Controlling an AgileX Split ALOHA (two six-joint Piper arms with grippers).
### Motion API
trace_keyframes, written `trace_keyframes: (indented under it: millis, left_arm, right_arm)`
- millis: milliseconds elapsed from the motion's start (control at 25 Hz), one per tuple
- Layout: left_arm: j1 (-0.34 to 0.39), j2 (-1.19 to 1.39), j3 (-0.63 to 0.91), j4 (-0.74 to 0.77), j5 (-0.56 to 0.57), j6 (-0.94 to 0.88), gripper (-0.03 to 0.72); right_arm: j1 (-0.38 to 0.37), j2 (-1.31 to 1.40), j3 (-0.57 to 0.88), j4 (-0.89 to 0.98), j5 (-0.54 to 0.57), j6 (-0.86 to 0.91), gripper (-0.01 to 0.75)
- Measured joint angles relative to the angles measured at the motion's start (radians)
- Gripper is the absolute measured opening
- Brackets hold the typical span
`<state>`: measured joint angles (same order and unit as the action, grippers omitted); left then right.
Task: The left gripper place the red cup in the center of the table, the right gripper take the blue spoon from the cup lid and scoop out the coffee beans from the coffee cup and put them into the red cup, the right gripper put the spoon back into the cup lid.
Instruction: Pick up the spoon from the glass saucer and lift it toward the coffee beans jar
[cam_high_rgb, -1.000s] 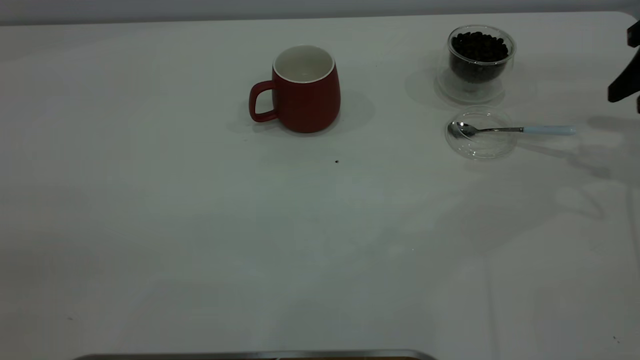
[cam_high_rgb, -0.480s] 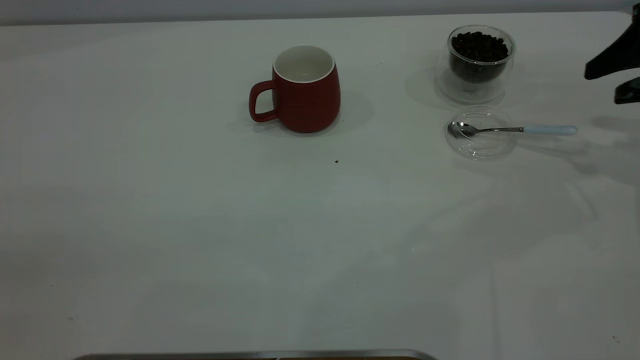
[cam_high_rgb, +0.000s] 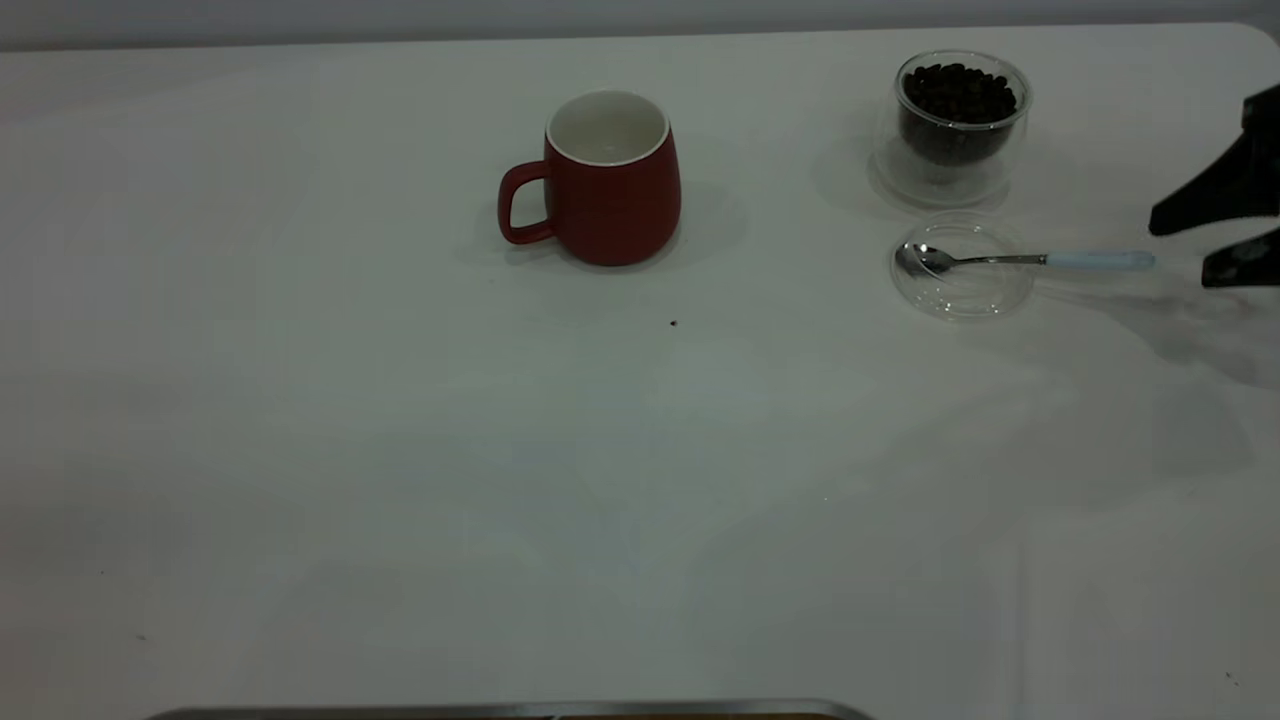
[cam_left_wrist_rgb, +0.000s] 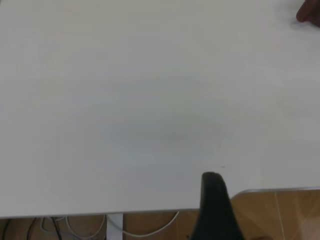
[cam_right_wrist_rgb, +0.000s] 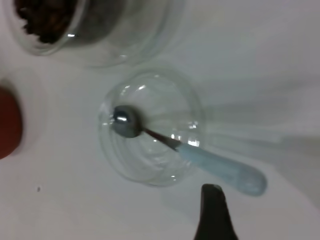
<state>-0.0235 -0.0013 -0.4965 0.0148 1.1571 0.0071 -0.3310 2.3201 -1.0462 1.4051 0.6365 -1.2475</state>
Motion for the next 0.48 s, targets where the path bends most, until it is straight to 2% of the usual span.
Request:
trace_keyframes:
  millis: [160, 480]
  left_arm:
    - [0.000, 0.000, 0.000, 0.000, 0.000, 0.000, 0.587]
    - [0.000, 0.000, 0.000, 0.000, 0.000, 0.000, 0.587]
  right_arm:
    - [0.001, 0.041, 0.000, 0.063, 0.015, -0.050, 0.563]
    - [0.002, 0.081, -0.002, 0.209, 0.120, -0.186, 0.563]
